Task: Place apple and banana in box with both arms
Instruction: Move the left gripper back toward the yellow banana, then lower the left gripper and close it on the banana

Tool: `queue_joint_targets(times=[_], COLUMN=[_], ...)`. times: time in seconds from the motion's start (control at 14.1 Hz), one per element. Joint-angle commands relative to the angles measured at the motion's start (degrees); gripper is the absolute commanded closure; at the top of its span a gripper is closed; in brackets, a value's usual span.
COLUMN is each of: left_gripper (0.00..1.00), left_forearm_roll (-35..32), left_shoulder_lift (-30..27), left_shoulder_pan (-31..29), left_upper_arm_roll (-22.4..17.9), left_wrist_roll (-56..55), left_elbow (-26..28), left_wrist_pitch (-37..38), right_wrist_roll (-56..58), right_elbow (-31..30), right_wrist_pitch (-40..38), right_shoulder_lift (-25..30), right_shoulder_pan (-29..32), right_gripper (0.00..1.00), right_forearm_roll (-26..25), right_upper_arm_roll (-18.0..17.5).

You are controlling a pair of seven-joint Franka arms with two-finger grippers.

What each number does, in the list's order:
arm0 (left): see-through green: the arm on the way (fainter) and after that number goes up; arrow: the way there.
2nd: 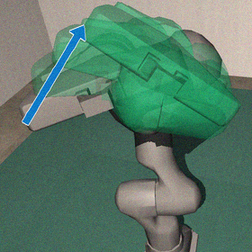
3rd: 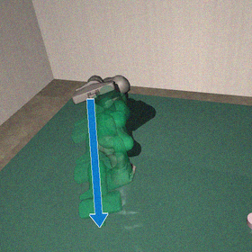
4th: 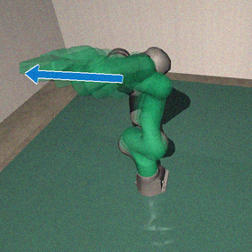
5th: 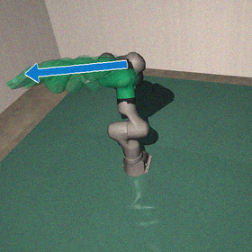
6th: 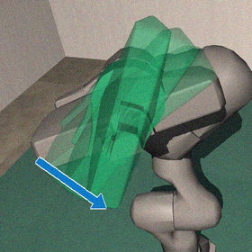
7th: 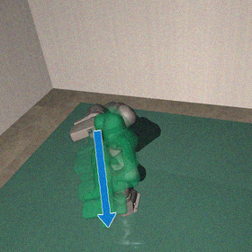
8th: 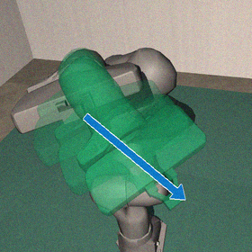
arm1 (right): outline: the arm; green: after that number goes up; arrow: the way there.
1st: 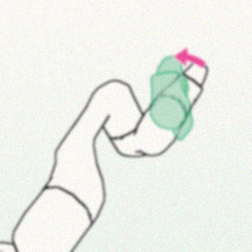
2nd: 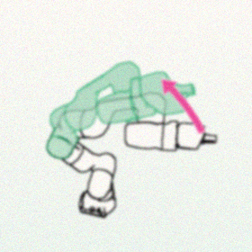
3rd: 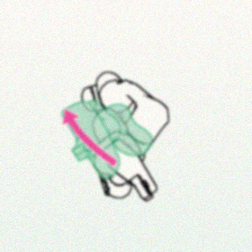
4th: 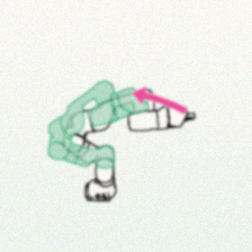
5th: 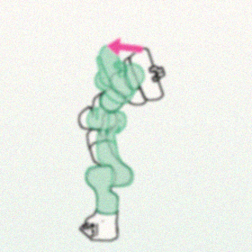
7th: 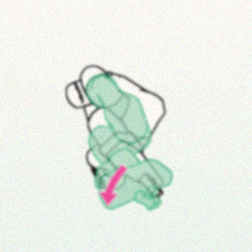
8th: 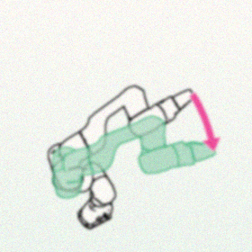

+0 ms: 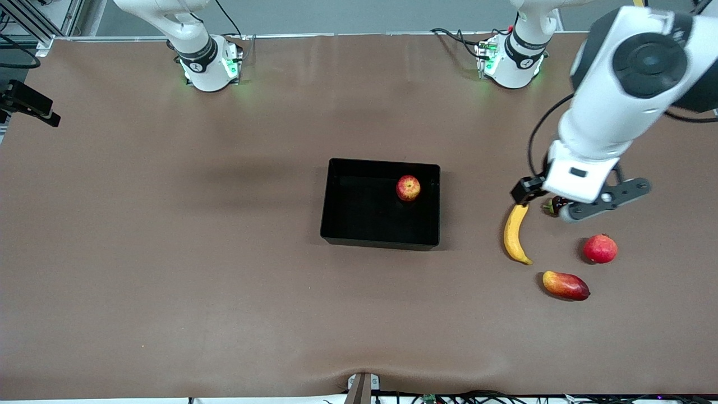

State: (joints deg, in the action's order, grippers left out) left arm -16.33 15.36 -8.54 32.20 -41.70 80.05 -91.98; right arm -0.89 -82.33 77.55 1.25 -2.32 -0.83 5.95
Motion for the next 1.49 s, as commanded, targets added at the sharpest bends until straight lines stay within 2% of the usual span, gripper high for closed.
queue_joint_targets(times=[0.0, 0.21, 0.36, 0.64, 0.93, 1.0, 1.28, 1.35, 1.42], left_gripper=[0.0, 0.0, 0.0, 0.0, 0.0, 0.0, 0.0, 0.12, 0.13], left_forearm_roll=[2.88, 5.33, 6.66, 6.58, 3.61, 1.93, -6.14, -8.95, -10.29], left_shoulder_lift=[-3.22, -3.67, -2.97, -3.49, 0.36, 1.94, 10.03, 11.17, 12.58], left_shoulder_pan=[-4.02, -7.18, -8.16, -10.26, -11.4, -11.84, -13.08, -14.21, -14.92], left_upper_arm_roll=[0.5, 0.32, 0.15, 0.15, -0.03, -0.03, -0.12, -0.21, -0.21], left_wrist_roll=[5.73, 10.74, 11.55, 16.46, 20.14, 21.91, 23.68, 23.68, 23.59], left_elbow=[0.72, 1.42, 5.0, 20.98, 31.46, 33.22, 35.43, 36.22, 36.49], left_wrist_pitch=[3.81, 5.49, 3.49, -13.1, -29.71, -33.84, -42.3, -44.76, -46.69], right_wrist_roll=[0.36, 0.36, 0.36, 0.36, 0.27, 0.27, 0.27, 0.27, 0.27], right_elbow=[0.95, 0.86, 0.86, 0.86, 0.86, 0.86, 0.86, 0.86, 0.86], right_wrist_pitch=[-0.74, -0.74, -0.74, -0.74, -0.74, -0.74, -0.74, -0.74, -0.74], right_shoulder_lift=[-0.38, -0.38, -0.38, -0.46, -0.46, -0.46, -0.46, -0.46, -0.46], right_shoulder_pan=[0.47, 0.47, 0.56, 0.56, 0.56, 0.56, 0.56, 0.56, 0.56], right_gripper=[0.0, 0.0, 0.0, 0.0, 0.0, 0.0, 0.0, 0.0, 0.0], right_forearm_roll=[-1.02, -1.02, -1.02, -1.02, -1.02, -1.02, -1.02, -1.02, -1.02], right_upper_arm_roll=[-0.33, -0.33, -0.33, -0.24, -0.24, -0.24, -0.24, -0.24, -0.24])
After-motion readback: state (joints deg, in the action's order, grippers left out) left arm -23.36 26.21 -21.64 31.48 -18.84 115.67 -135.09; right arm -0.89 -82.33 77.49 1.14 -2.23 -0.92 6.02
